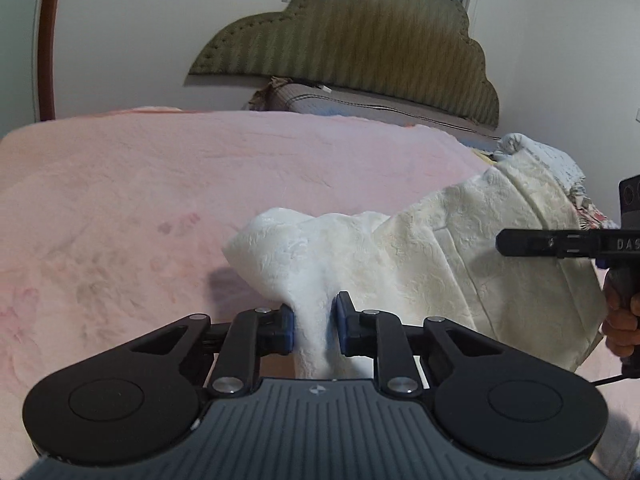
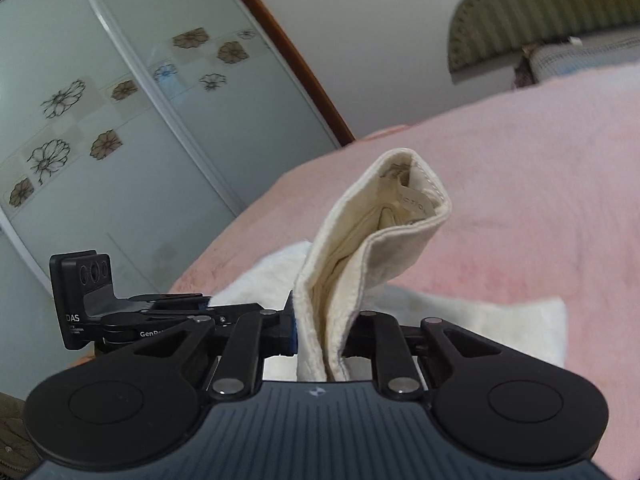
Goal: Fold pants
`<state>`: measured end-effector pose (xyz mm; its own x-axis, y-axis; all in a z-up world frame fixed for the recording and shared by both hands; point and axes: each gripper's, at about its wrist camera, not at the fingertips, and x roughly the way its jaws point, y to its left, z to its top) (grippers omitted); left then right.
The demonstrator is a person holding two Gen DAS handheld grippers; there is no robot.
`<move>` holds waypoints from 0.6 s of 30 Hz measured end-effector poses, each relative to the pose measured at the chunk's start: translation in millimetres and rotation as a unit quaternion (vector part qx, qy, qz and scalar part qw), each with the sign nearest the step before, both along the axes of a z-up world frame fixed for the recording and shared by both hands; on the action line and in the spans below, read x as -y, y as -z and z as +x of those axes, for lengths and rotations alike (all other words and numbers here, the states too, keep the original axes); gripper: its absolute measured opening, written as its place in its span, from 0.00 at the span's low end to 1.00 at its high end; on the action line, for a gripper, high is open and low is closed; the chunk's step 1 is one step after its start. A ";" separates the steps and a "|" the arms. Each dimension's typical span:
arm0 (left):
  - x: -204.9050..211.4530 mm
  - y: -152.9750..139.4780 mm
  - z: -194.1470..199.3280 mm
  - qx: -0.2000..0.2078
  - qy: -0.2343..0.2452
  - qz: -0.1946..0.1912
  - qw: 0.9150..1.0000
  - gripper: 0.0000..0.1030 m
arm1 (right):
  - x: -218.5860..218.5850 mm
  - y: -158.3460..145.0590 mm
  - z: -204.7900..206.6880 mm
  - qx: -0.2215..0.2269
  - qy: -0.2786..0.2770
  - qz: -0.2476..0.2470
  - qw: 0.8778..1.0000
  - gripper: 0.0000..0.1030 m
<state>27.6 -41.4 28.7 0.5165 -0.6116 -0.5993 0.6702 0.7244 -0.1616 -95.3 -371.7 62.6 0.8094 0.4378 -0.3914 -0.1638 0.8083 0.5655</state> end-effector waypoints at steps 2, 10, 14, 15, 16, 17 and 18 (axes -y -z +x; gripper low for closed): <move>-2.8 -5.1 2.7 0.023 -0.013 0.010 1.000 0.18 | -4.6 -6.1 12.8 0.006 -0.002 -0.004 1.000 0.16; -12.2 -38.5 22.2 0.146 -0.065 0.048 0.986 0.08 | -9.2 -5.5 63.5 0.028 -0.004 0.007 1.000 0.16; -23.1 -41.5 27.4 0.121 -0.069 0.052 0.989 0.20 | -9.4 -3.8 76.1 0.014 0.006 -0.003 1.000 0.16; -24.5 -38.1 25.9 0.122 -0.067 0.057 0.989 0.20 | -8.9 -2.1 73.2 0.005 0.012 -0.004 1.000 0.16; -25.4 -33.8 24.0 0.121 -0.066 0.063 0.988 0.20 | -6.4 1.3 67.6 -0.003 0.020 -0.003 1.000 0.16; -25.4 -30.1 21.9 0.118 -0.063 0.066 0.989 0.21 | -3.9 5.2 60.5 -0.014 0.031 0.003 0.999 0.16; -26.2 -26.2 19.8 0.111 -0.060 0.065 0.990 0.21 | -0.1 10.9 50.9 -0.029 0.048 0.015 0.998 0.16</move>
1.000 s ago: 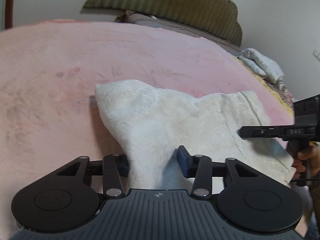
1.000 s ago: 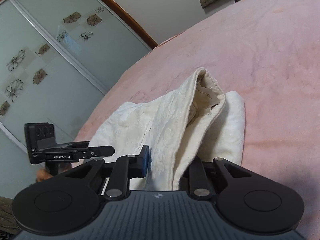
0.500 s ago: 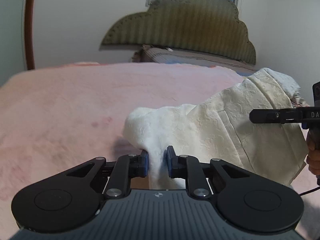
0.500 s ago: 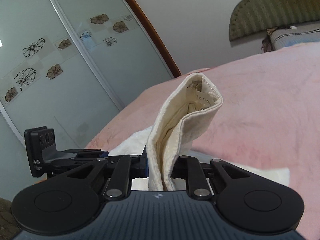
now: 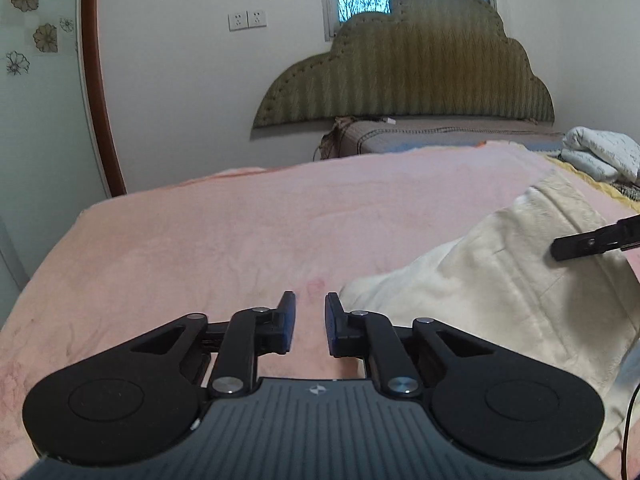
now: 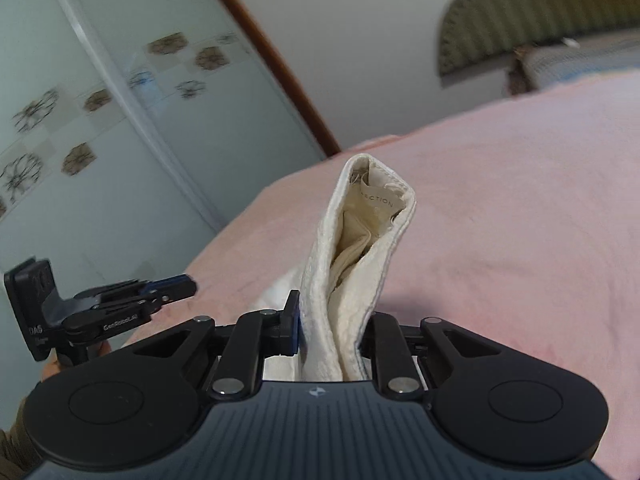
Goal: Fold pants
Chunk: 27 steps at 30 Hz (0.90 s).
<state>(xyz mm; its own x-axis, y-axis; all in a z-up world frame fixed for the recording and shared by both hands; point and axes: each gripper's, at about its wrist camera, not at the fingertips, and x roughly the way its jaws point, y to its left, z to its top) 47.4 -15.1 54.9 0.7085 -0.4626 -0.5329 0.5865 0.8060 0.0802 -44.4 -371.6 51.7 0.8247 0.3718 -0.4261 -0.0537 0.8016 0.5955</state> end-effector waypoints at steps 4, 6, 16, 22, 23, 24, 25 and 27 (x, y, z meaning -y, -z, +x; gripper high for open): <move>2.8 3.8 1.6 -0.057 0.031 -0.034 0.997 0.21 | 19.1 18.3 -46.0 -0.027 0.064 0.064 0.996 0.14; 7.9 2.4 -3.1 -0.060 0.052 -0.037 0.996 0.24 | 26.8 19.9 -70.8 -0.022 0.087 0.101 0.991 0.14; 36.0 41.5 -13.2 -0.075 0.090 0.027 0.993 0.48 | 37.9 42.0 -101.0 -0.084 0.122 0.054 0.988 0.51; 3.6 76.6 36.6 -0.271 0.135 -0.099 0.948 0.75 | 58.1 51.9 -140.1 -0.080 0.083 0.087 0.990 0.71; 0.5 86.2 44.6 -0.309 0.141 -0.116 0.934 0.76 | 56.9 55.3 -141.0 -0.082 0.065 0.092 0.990 0.71; -2.1 93.0 50.9 -0.331 0.146 -0.135 0.922 0.80 | 54.6 58.5 -137.3 -0.089 0.039 0.096 0.991 0.71; -5.1 95.4 54.8 -0.339 0.151 -0.155 0.915 0.84 | 52.3 63.7 -134.9 -0.091 0.018 0.102 0.990 0.71; -3.3 101.0 62.4 -0.370 0.174 -0.182 0.894 0.94 | 51.6 74.5 -127.8 -0.087 -0.004 0.123 0.989 0.71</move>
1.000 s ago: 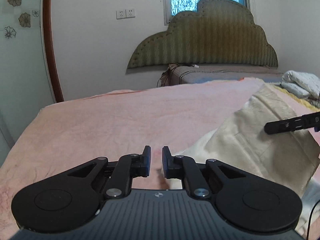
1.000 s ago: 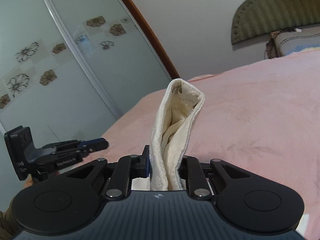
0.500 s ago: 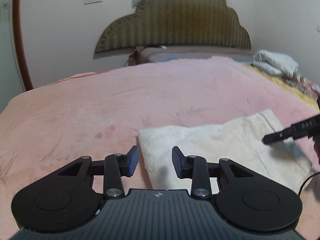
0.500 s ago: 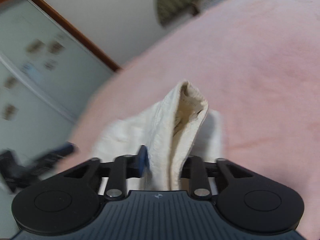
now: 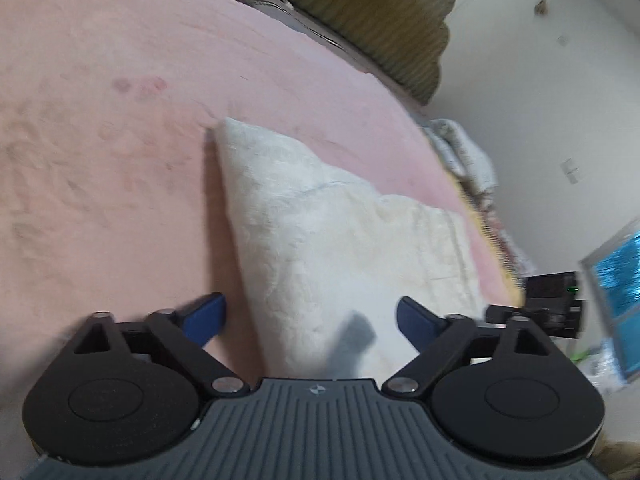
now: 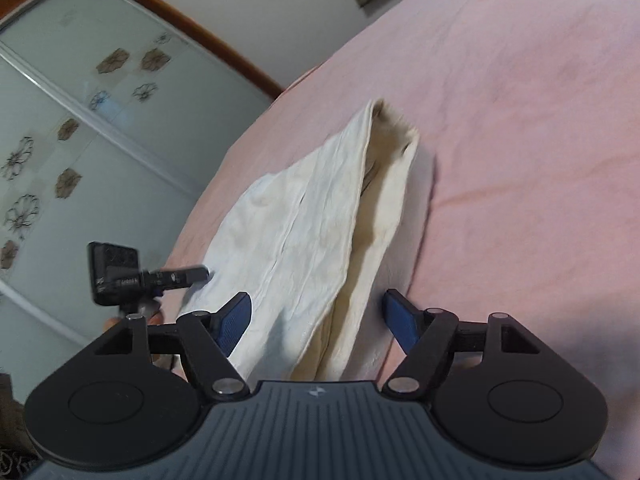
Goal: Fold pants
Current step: 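Fold the pants over with both grippers and open them onto the stack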
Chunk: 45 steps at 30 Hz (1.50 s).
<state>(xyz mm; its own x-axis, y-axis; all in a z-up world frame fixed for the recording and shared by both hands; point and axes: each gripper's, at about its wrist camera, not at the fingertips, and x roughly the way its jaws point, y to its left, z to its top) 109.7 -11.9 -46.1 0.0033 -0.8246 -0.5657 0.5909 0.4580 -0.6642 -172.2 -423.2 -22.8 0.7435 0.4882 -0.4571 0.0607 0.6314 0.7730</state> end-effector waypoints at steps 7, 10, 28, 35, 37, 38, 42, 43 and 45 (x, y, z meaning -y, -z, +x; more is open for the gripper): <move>30.8 6.8 -7.4 0.016 0.019 -0.021 0.999 0.97 | 13.7 21.2 30.2 0.063 -0.008 0.107 0.992 0.70; 32.1 2.1 -20.7 0.054 -0.002 0.008 0.999 0.78 | 7.2 17.7 43.2 0.050 0.003 0.072 0.996 0.33; -3.7 -94.8 -27.2 0.277 -0.130 0.040 0.951 0.16 | -57.3 -89.4 98.7 0.134 -0.010 -0.101 0.986 0.17; 2.0 -82.5 23.7 0.279 -0.151 0.113 0.942 0.16 | -58.4 -80.4 187.0 0.141 -0.019 -0.110 0.984 0.17; 0.4 -68.7 26.9 0.276 -0.147 0.135 0.940 0.17 | -54.7 -57.7 200.5 0.089 -0.008 -0.122 0.989 0.19; 0.2 -64.2 24.6 0.281 -0.141 0.139 0.939 0.20 | -55.4 -46.3 204.8 0.057 -0.003 -0.137 0.989 0.21; -7.0 -58.5 14.7 0.305 -0.125 0.147 0.932 0.31 | -55.9 -13.7 187.6 -0.002 0.000 -0.148 0.989 0.27; -9.0 -58.4 16.3 0.303 -0.125 0.148 0.933 0.33 | -51.8 -11.0 176.2 -0.002 0.004 -0.131 0.991 0.27; -13.1 -58.9 19.8 0.296 -0.131 0.148 0.935 0.33 | -48.4 -11.4 157.0 0.001 0.010 -0.113 0.994 0.29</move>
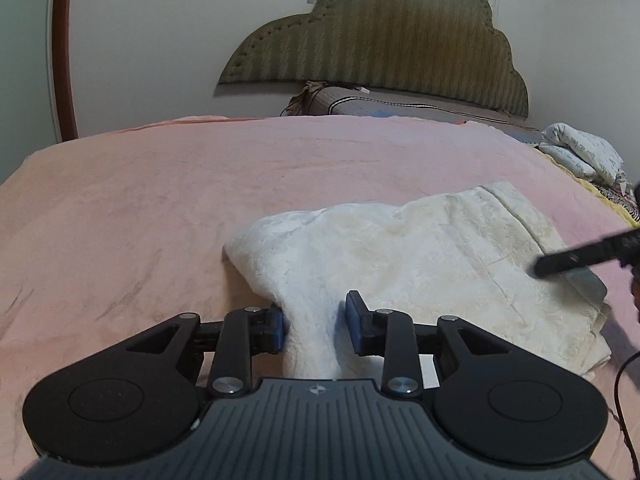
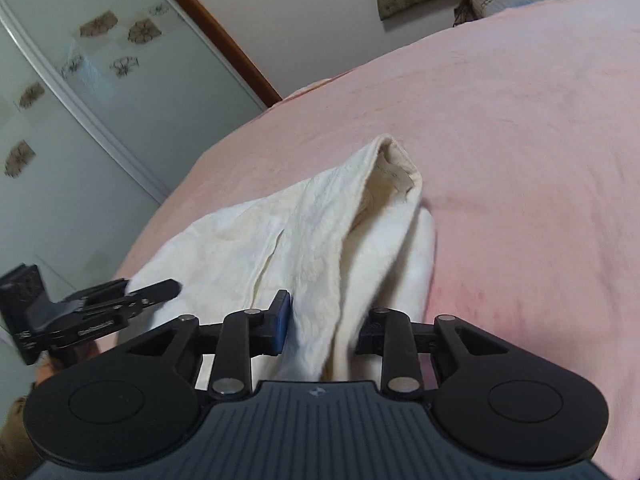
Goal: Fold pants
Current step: 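Fold the pants over with both grippers and open them onto the stack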
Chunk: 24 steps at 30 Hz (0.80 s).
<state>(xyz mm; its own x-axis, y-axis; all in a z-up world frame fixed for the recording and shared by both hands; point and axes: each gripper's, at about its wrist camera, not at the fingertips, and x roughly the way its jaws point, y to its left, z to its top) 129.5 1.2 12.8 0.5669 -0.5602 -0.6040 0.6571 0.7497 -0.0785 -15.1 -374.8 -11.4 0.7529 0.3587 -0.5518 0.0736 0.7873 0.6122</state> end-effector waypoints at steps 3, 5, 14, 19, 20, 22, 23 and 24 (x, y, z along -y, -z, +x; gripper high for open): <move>-3.8 1.1 -0.3 -0.003 -0.011 -0.003 1.000 0.33 | -10.3 -6.4 -18.4 0.004 -0.027 0.008 1.000 0.27; -3.0 3.7 -0.6 -0.001 -0.016 -0.001 1.000 0.35 | -15.9 -9.0 -30.0 0.006 -0.030 0.007 1.000 0.20; -5.1 7.5 -9.3 0.017 -0.044 0.068 0.997 0.77 | -25.8 7.3 -59.3 -0.017 0.000 0.031 0.999 0.21; -24.8 -8.5 -19.0 0.019 -0.101 0.074 0.992 0.87 | -23.9 -23.9 -80.0 0.008 0.096 -0.062 0.993 0.42; -26.7 -10.6 -22.9 0.021 -0.112 0.076 0.991 0.88 | -31.0 -35.3 -84.3 0.015 0.126 -0.115 0.985 0.42; -25.4 -16.0 -35.6 0.025 -0.126 0.085 0.988 0.88 | -52.3 -52.9 -86.3 0.049 0.119 -0.177 0.976 0.42; -22.8 -17.3 -41.5 0.026 -0.126 0.089 0.988 0.88 | -61.7 -56.1 -83.8 0.063 0.096 -0.177 0.977 0.42; -18.5 -19.2 -50.2 0.028 -0.123 0.093 0.988 0.89 | -75.5 -56.0 -77.7 0.072 0.061 -0.172 0.981 0.48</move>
